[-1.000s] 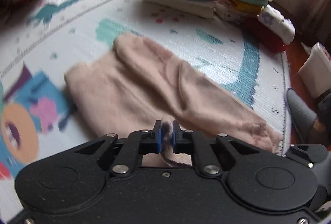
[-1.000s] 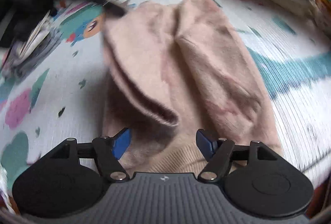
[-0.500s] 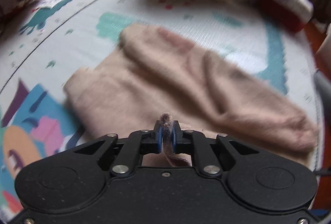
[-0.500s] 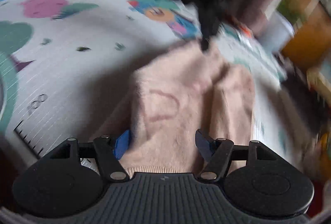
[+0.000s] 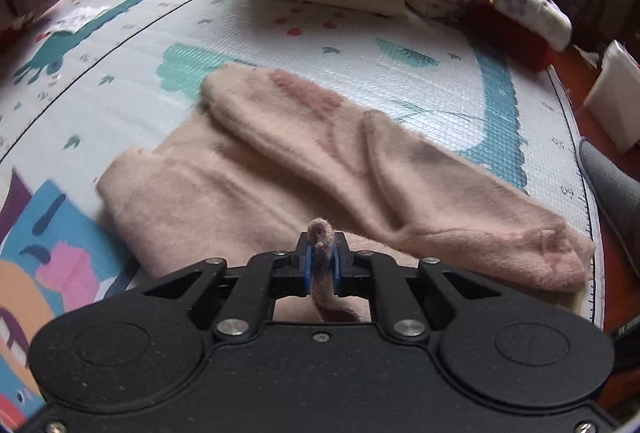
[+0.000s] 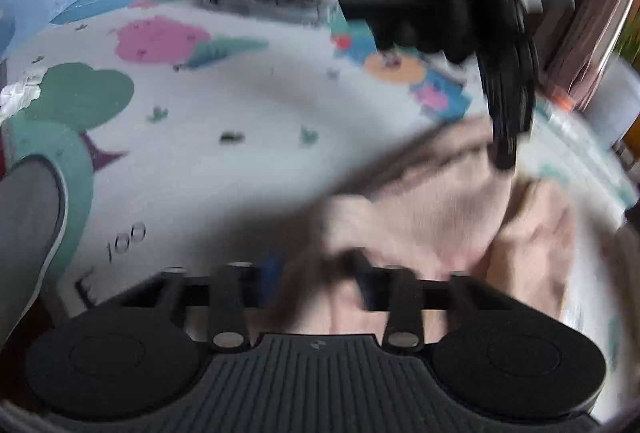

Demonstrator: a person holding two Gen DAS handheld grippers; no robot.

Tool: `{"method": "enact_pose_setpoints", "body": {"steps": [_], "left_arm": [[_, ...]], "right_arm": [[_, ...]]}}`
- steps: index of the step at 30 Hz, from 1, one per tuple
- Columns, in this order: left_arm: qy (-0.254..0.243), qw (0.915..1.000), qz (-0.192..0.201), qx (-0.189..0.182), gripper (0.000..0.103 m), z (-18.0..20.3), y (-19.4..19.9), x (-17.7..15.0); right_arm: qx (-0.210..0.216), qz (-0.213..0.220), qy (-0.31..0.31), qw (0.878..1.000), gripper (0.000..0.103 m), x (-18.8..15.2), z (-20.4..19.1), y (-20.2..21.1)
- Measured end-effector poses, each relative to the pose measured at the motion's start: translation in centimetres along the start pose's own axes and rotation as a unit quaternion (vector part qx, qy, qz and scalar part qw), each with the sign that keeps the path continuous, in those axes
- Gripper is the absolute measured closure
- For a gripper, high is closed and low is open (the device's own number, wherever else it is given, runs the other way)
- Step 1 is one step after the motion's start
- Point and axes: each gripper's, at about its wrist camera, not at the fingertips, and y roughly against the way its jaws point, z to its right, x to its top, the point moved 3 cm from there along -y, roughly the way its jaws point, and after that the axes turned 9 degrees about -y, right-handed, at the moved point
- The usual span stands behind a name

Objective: Fold clothes

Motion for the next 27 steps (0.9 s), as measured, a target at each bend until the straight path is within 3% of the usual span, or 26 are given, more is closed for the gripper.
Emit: {"method": "enact_pose_setpoints", "body": {"steps": [3,7,11,14,16,18,19,20,24,27], "left_arm": [[0.029,0.9996,-0.003,-0.005,0.095,-0.9,0.4,-1.0],[0.045,0.9988,-0.013,-0.013,0.095,-1.0,0.6,-1.8],[0.046,0.9985,-0.030,-0.006,0.095,-0.5,-0.1,-2.7],[0.057,0.9981,-0.023,-0.002,0.095,-0.3,-0.5,-3.0],[0.061,0.9980,-0.017,-0.002,0.095,-0.2,-0.6,-2.9],[0.050,0.9986,-0.020,0.004,0.083,-0.1,-0.4,-2.7],[0.053,0.9983,-0.019,0.012,0.064,-0.4,-0.1,-2.5],[0.057,0.9980,-0.018,0.020,0.055,-0.7,0.3,-2.4],[0.045,0.9975,0.013,0.053,0.056,-1.6,3.0,-1.8],[0.018,0.9989,0.039,-0.019,0.056,0.4,3.7,-1.6]], "right_arm": [[0.034,-0.021,0.040,0.998,0.077,-1.9,0.3,0.9],[0.040,-0.043,0.028,0.998,0.081,-3.6,1.8,1.2],[0.028,-0.048,0.051,0.997,0.081,-3.8,0.8,1.6],[0.020,-0.038,0.070,0.997,0.081,-3.6,-0.4,2.4],[0.016,-0.019,0.061,0.998,0.074,-3.3,-0.7,3.3],[0.006,0.023,0.035,0.999,0.070,-2.3,-0.7,4.5],[0.003,0.044,0.021,0.999,0.068,-1.5,-0.6,5.0],[-0.001,0.057,0.009,0.998,0.068,-0.7,-0.4,4.9],[-0.006,0.065,-0.062,0.996,0.068,2.4,1.6,2.5],[0.005,0.019,-0.104,0.994,0.066,2.3,3.2,-0.7]]}}
